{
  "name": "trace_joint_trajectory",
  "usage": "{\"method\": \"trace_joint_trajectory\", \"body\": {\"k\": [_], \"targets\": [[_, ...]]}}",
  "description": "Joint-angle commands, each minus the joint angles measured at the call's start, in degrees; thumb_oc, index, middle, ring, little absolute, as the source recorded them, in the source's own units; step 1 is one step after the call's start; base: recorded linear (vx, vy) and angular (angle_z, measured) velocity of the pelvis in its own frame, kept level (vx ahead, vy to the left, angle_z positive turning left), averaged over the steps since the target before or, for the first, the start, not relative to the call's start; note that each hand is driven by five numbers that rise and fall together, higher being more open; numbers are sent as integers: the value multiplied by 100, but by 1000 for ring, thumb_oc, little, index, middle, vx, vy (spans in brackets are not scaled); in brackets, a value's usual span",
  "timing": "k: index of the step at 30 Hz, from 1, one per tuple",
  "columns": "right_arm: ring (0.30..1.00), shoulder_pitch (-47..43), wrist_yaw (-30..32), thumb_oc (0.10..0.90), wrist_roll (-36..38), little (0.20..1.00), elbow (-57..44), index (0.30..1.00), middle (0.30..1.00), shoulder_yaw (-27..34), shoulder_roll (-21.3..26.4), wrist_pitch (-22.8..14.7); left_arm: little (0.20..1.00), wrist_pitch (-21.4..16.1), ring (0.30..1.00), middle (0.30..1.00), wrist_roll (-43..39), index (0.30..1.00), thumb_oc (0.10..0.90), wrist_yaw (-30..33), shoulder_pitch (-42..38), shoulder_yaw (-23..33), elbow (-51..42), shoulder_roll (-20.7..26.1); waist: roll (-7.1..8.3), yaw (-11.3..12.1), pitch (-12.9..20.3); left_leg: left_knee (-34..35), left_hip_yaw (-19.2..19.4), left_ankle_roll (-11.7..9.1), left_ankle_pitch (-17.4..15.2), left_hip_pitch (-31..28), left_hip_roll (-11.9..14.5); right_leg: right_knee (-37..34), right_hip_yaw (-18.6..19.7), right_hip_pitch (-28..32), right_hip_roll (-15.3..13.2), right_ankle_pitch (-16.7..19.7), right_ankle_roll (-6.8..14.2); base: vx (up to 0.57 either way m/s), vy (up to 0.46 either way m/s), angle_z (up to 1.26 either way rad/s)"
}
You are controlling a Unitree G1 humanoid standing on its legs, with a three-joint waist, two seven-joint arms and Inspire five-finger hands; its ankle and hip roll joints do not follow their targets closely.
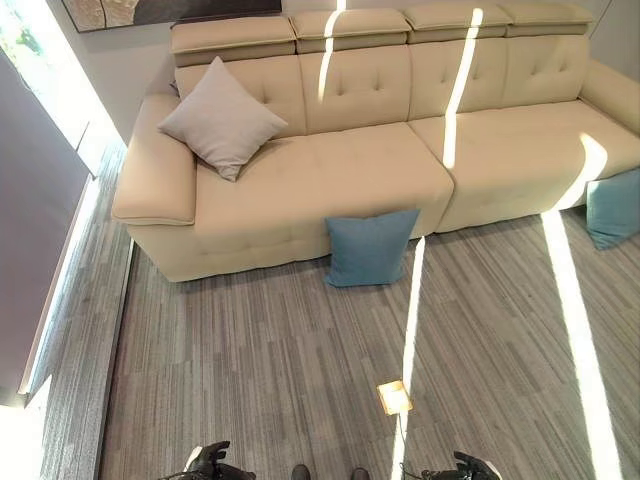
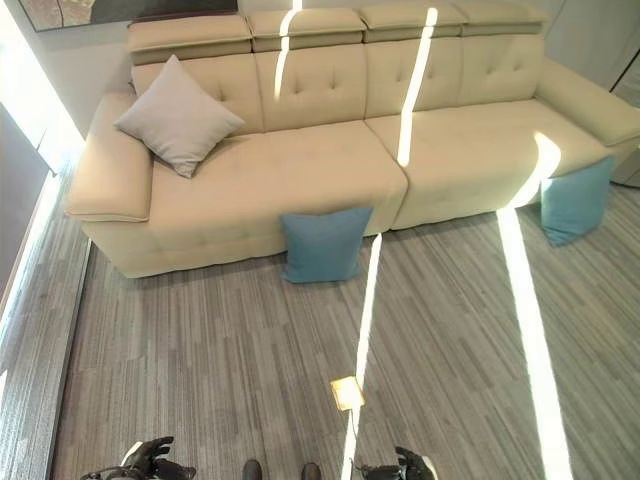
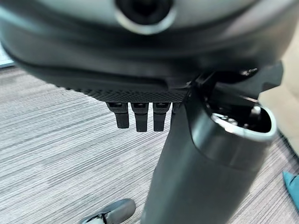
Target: Pick up all the scattered cushions and arrange them neatly on the sofa.
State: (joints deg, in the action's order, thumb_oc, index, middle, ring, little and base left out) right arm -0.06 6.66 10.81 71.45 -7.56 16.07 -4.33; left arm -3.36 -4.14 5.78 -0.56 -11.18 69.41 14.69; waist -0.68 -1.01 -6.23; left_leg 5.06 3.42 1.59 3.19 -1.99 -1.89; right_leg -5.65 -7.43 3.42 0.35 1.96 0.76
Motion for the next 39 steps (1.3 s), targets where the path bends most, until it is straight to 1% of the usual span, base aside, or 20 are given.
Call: {"method": "trace_joint_trajectory", "body": {"k": [1, 13, 19, 20, 23, 24, 25, 28, 29, 31, 32, 33, 35, 38, 39], "targets": [[900, -119, 216, 800, -210, 900, 138, 900, 900, -221, 43, -88, 900, -65, 900, 900, 253, 900, 800, 186, -267, -1, 345, -32, 139, 36, 144, -6, -110, -338, -328, -84, 146, 65, 38, -200, -362, 26, 638, 0, 0, 0], [900, -221, 225, 800, -309, 900, 74, 900, 900, -310, 96, -68, 900, -41, 900, 900, 280, 900, 800, 268, -356, -46, 303, -12, 157, 36, 97, -6, -143, -351, -366, -190, 199, 65, 0, -91, -311, -79, 585, 10, -22, 1], [900, -296, 213, 800, -283, 900, -42, 900, 900, -345, 164, -77, 900, -39, 900, 900, 408, 900, 800, 266, -491, -234, 177, 81, 162, -13, -41, -10, -157, -376, -319, -219, 268, 100, -20, -87, -234, -126, 474, 3, -52, 2], [900, -299, 214, 800, -272, 900, -48, 900, 900, -342, 163, -78, 900, -38, 900, 900, 398, 900, 800, 266, -504, -245, 164, 87, 171, -18, -70, -87, -162, -382, -331, -204, 283, 136, -19, -87, -226, -150, 452, -9, -65, 3], [900, -317, 230, 800, -251, 900, -70, 900, 900, -363, 182, -92, 900, -43, 900, 900, 361, 900, 800, 278, -569, -294, 116, 92, 245, -22, -217, -709, -198, -417, -480, 137, 291, 288, -9, -155, -215, -246, 344, -27, -74, 14], [900, -332, 225, 800, -263, 900, -65, 900, 900, -386, 214, -94, 900, -47, 900, 900, 352, 900, 800, 280, -604, -329, 87, 92, 297, 5, -303, -1123, -209, -449, -548, 355, 247, 350, -21, -177, -231, -280, 294, -4, -63, 30], [900, -333, 225, 800, -263, 900, -64, 900, 900, -385, 214, -95, 900, -46, 900, 900, 352, 900, 800, 280, -605, -329, 87, 92, 296, 1, -300, -1142, -213, -449, -557, 371, 247, 352, -25, -183, -231, -280, 294, -3, -54, 29], [900, -335, 243, 800, -284, 900, -50, 900, 900, -388, 255, -92, 900, -56, 900, 900, 337, 900, 800, 292, -658, -365, 67, 66, 338, 4, -376, -1609, -179, -496, -490, 722, 202, 407, -120, -210, -280, -333, 255, 32, -13, 19], [900, -317, 247, 800, -292, 900, -54, 900, 900, -378, 266, -82, 900, -58, 900, 900, 337, 900, 800, 292, -657, -377, 59, 64, 343, -3, -377, -1599, -89, -480, -487, 797, 231, 428, -165, -205, -304, -376, 252, 82, 36, 18], [900, -277, 247, 800, -313, 900, -64, 900, 900, -352, 298, -61, 900, -44, 900, 900, 361, 900, 800, 292, -647, -390, 51, 51, 334, -3, -352, -1366, 113, -427, -446, 894, 269, 457, -281, -194, -337, -436, 257, 119, 78, 37], [900, -257, 273, 800, -346, 900, -87, 900, 900, -362, 311, -25, 900, -36, 900, 900, 416, 900, 800, 306, -648, -419, 67, 59, 359, -12, -359, -1350, 394, -389, -292, 1246, 315, 495, -376, -180, -379, -513, 244, 154, 112, 68], [900, -242, 258, 800, -362, 900, -97, 900, 900, -368, 297, -10, 900, -33, 900, 900, 422, 900, 800, 274, -620, -401, 72, 59, 322, -13, -324, -1211, 485, -368, -301, 1179, 331, 540, -371, -218, -337, -542, 235, 118, 87, 64], [900, -253, 266, 800, -374, 900, -94, 900, 900, -386, 275, -4, 900, -36, 900, 900, 411, 900, 800, 290, -603, -375, 77, 70, 333, -2, -315, -1152, 490, -367, -282, 1127, 335, 570, -340, -218, -321, -562, 240, 118, 71, 32], [900, -285, 266, 800, -487, 900, -95, 900, 900, -465, 207, 8, 900, -33, 900, 900, 371, 900, 800, 302, -546, -316, 97, 47, 327, 35, -254, -999, 355, -282, -330, 986, 208, 615, -287, -148, -333, -603, 294, 207, 158, -8], [900, -316, 244, 800, -563, 900, -169, 900, 900, -520, 167, 18, 900, -31, 900, 900, 353, 900, 800, 297, -519, -257, 119, 51, 352, 99, -205, -908, 374, -188, -411, 889, 139, 660, -239, -103, -402, -608, 378, 207, 170, -20]]}}
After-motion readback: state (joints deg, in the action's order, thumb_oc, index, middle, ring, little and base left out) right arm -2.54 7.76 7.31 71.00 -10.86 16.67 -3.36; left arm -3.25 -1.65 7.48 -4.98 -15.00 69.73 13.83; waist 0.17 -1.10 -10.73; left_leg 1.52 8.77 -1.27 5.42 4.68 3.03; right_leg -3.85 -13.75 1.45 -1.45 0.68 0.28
